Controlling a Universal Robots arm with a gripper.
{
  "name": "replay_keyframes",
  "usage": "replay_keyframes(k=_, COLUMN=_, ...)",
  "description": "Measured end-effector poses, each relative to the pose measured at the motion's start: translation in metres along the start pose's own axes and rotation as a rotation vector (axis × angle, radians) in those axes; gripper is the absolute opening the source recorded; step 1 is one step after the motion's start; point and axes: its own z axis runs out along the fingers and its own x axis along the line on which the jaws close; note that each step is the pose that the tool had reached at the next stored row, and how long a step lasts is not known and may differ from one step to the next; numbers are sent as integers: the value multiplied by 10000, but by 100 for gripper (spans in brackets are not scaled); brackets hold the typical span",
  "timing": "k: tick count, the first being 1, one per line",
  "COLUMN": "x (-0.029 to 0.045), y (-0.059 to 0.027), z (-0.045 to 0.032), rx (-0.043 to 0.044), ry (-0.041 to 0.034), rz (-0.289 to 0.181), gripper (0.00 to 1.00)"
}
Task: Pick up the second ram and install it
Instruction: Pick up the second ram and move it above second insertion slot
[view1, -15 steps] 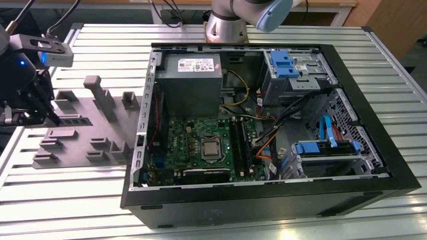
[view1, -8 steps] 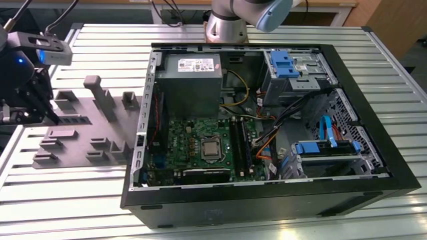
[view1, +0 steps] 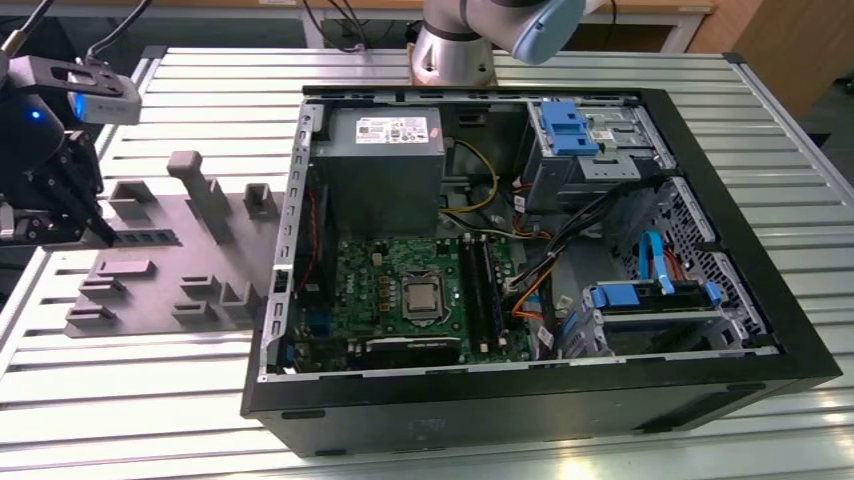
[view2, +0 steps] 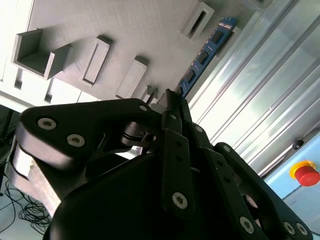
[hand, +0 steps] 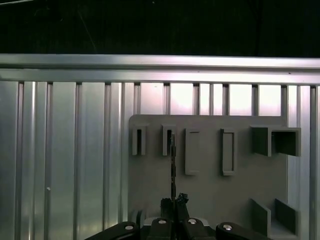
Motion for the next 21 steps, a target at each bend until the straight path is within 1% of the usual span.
replay_keyframes(k=8, x=-1, y=0, z=-141, rx=0, ry=0, rz=0, gripper=14)
replay_keyframes(k=21, x=-2, y=-1, z=-420, rx=0, ry=0, rz=0, gripper=14)
